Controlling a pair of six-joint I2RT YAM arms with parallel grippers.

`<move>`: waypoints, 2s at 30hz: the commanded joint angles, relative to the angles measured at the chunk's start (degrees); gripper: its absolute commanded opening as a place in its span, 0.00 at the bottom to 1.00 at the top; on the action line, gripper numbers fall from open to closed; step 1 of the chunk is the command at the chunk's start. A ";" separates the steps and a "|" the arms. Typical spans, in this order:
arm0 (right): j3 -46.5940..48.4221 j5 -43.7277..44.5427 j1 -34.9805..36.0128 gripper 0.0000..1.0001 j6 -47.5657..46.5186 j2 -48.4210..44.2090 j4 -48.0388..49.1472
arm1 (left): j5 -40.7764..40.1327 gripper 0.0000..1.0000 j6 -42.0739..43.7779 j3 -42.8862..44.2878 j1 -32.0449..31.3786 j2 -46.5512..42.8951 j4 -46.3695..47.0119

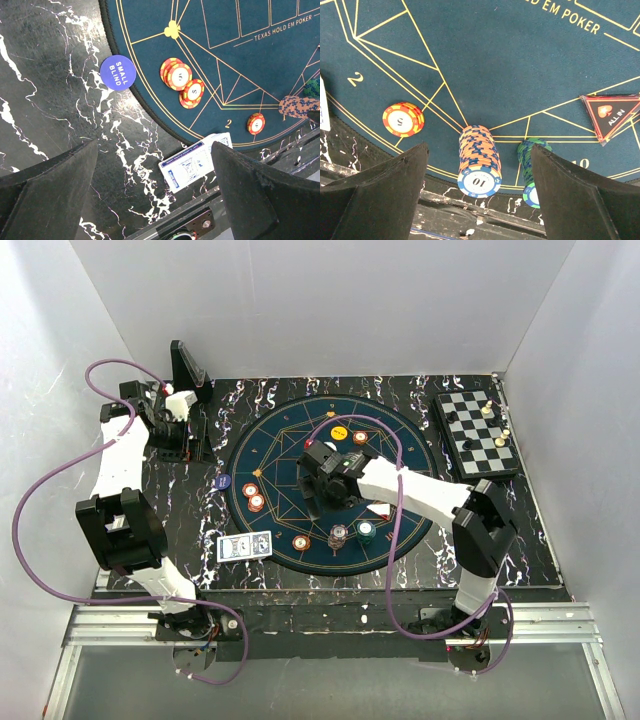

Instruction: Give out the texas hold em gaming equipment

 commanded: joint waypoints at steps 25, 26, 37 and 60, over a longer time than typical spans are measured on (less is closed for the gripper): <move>-5.72 -5.17 2.00 0.72 -0.89 0.51 1.35 | 1.47 0.98 -0.14 1.10 0.28 -2.22 0.30; -5.54 -5.25 2.08 0.70 -0.97 0.60 1.17 | 1.47 0.98 -0.23 1.18 0.28 -2.22 0.21; -5.10 -4.55 2.08 0.57 -1.32 0.51 0.12 | 1.47 0.98 -0.14 0.75 0.19 -2.14 0.56; 6.23 -3.76 2.17 0.03 -3.26 0.95 -6.65 | 1.56 0.98 -0.76 -1.72 0.19 -1.87 2.41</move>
